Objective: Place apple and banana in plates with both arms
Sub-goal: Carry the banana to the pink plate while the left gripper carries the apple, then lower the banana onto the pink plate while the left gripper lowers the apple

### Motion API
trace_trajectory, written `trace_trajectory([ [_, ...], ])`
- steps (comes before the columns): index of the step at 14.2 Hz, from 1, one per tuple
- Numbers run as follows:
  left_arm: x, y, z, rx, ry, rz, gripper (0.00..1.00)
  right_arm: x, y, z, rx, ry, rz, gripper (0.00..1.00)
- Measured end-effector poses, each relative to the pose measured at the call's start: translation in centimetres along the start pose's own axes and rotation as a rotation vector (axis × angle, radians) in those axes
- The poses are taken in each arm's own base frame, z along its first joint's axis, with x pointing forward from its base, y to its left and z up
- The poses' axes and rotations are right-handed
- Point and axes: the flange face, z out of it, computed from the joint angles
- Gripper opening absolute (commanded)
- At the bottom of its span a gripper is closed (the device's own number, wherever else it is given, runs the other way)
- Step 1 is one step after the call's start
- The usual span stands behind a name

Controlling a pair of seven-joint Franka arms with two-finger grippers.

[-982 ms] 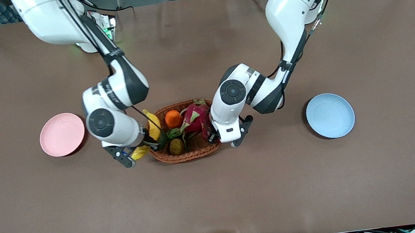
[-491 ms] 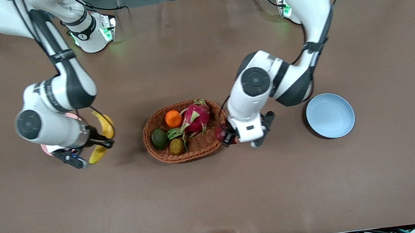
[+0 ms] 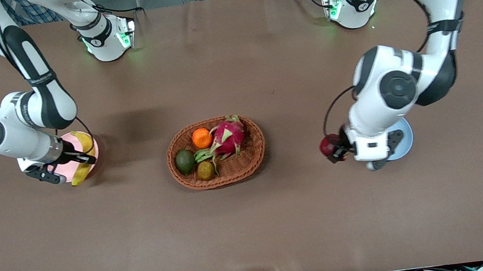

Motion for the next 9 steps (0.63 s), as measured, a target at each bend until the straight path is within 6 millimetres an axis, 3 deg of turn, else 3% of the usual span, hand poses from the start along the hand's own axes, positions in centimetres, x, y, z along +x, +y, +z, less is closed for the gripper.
trace_trajectory([
  [3,4.0,-5.2,2.4,0.049,-0.034,0.044,0.33,0.5,5.6,0.4,0.003,0.049,-0.036,0.03],
  [5,5.6,-8.0,4.5,0.075,-0.06,0.051,0.33,0.5,8.4,0.5,0.004,0.051,-0.039,0.03],
  [9,6.6,-10.9,8.8,0.077,-0.072,0.025,0.33,-0.4,8.7,1.7,0.0,0.065,-0.045,0.05],
])
